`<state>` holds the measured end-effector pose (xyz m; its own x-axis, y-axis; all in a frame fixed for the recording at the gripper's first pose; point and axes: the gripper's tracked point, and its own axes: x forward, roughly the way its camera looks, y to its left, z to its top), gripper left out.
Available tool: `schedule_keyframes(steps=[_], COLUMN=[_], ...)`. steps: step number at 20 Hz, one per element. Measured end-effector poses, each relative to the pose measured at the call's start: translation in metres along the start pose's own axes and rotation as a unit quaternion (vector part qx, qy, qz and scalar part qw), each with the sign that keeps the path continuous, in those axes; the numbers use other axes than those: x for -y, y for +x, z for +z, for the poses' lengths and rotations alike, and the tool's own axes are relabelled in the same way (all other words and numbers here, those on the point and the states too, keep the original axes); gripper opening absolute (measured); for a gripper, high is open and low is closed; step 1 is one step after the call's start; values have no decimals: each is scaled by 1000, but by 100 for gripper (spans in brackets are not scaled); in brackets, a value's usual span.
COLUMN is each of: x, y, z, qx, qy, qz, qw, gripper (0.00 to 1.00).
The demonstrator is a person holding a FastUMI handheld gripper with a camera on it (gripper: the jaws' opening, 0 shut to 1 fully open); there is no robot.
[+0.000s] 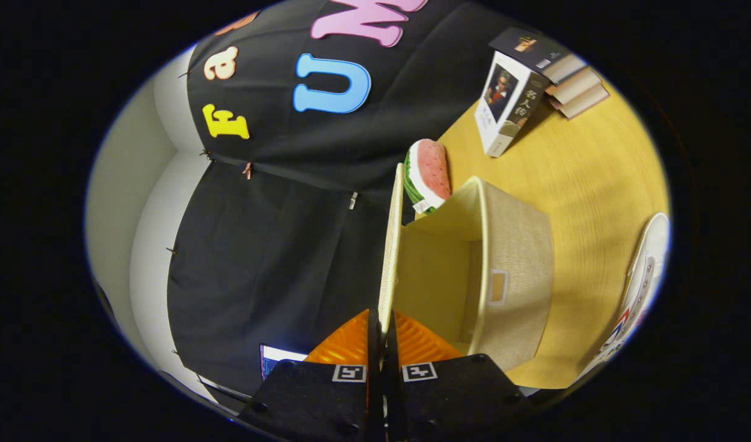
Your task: Open the storage box then place both shoes into the box .Put the left shoe in first, then the right shoe, with the right side of both shoes facing outward in a uniform manner.
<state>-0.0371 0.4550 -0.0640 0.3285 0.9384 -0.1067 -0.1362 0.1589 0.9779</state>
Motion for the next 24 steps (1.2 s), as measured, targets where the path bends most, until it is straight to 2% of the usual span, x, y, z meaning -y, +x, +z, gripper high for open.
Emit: schedule_keyframes(steps=[5, 7, 11, 13, 15, 18, 24], x=[-70, -88, -117, -124, -127, -119, -107], y=[45, 69, 119, 140, 152, 161, 141], z=[-3, -8, -28, -37, -48, -54, -41], qx=[0, -4, -36, -50, -64, -67, -49], qy=[-31, -49, -85, -92, -89, -97, -118], qz=[17, 10, 13, 14, 9, -8, -27], qw=[999, 999, 996, 994, 994, 993, 991], gripper=[8, 9, 17, 27, 42, 98, 97])
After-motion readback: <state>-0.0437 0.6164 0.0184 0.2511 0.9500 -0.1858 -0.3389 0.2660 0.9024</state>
